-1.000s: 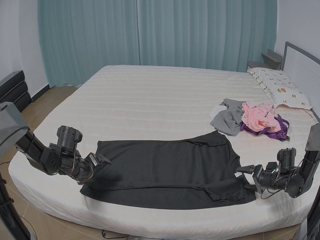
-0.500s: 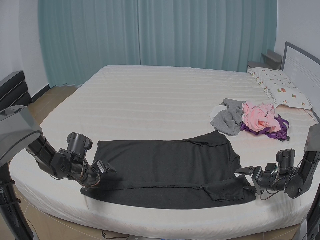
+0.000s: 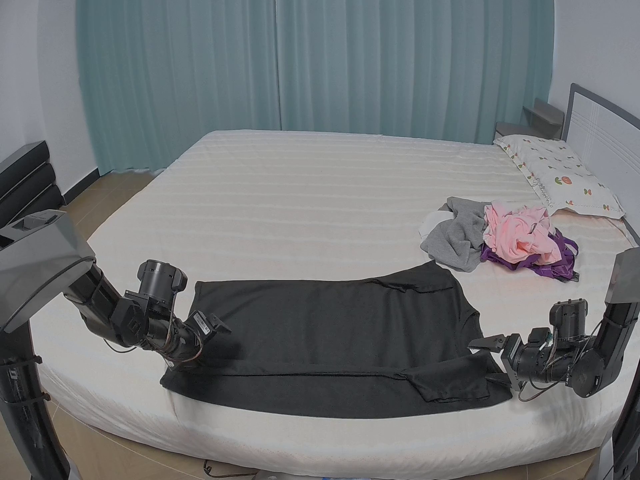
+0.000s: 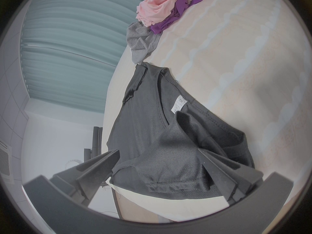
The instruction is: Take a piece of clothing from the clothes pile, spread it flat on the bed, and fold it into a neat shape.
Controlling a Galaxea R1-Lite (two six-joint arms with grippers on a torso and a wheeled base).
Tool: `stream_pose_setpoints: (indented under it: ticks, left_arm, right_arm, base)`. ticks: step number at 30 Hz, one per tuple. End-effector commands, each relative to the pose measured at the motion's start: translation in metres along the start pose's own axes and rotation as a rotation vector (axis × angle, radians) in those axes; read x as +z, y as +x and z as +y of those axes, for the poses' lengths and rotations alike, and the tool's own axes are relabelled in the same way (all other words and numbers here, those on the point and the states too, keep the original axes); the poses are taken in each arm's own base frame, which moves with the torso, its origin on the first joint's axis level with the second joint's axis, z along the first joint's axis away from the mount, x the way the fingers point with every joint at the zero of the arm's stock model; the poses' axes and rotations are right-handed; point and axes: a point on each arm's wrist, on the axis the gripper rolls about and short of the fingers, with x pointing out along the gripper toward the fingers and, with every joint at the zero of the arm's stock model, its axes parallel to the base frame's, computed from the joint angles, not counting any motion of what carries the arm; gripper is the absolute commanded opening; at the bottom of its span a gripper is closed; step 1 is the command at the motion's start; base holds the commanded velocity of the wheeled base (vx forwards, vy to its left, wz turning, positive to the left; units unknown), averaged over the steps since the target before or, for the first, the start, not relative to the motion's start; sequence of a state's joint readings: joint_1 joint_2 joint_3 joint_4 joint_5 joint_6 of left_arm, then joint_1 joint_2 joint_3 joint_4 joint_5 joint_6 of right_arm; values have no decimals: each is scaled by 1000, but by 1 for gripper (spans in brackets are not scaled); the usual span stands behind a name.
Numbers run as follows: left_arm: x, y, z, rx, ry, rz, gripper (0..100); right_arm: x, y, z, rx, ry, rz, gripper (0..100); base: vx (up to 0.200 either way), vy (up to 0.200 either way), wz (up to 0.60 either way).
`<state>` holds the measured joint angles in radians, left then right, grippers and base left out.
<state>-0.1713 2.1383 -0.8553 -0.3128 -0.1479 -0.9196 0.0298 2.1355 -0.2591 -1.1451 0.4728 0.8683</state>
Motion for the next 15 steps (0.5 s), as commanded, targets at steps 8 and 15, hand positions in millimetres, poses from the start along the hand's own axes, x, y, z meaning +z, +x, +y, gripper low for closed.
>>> stream_pose_setpoints:
  ticks: [8,15]
  left_arm:
    - [25,1,-10,-53,-119,-63,100]
    - [38,-13,-15,-137,-177,-136,100]
  right_arm:
    - [-3,4,-2,7,-8,3,100]
    - [-3,4,-3,10,-10,1,100]
  base:
    - [0,0,0]
    - [0,0,0]
